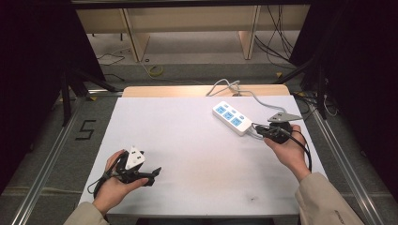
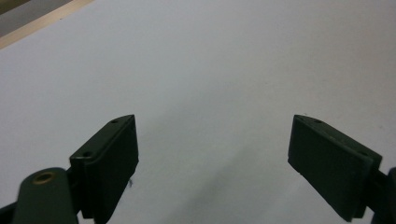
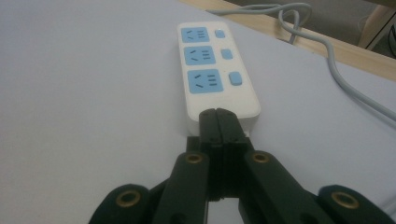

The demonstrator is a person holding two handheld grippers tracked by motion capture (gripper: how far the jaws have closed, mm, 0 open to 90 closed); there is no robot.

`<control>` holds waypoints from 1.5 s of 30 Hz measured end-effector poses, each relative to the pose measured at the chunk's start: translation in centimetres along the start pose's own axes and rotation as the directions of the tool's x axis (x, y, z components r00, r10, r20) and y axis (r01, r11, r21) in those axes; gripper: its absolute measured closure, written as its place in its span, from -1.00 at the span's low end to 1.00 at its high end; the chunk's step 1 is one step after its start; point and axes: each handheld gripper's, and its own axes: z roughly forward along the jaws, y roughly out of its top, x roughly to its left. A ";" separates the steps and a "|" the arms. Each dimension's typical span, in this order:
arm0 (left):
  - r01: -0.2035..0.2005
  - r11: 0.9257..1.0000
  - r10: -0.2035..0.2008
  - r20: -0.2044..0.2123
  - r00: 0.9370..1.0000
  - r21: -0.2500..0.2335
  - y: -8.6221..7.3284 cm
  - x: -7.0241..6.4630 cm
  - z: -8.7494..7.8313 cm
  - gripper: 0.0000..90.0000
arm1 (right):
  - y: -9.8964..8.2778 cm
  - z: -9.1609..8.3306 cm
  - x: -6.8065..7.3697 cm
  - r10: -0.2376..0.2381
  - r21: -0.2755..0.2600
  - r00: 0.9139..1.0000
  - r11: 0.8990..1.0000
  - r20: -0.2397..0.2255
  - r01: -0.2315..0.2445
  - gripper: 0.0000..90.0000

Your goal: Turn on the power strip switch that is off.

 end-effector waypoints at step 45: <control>0.007 1.000 -0.007 0.004 1.000 -0.001 0.0 -0.1 0.0 -0.64 | 2.0 3.3 -0.4 -0.017 0.055 0.999 0.998 0.035 0.016 1.00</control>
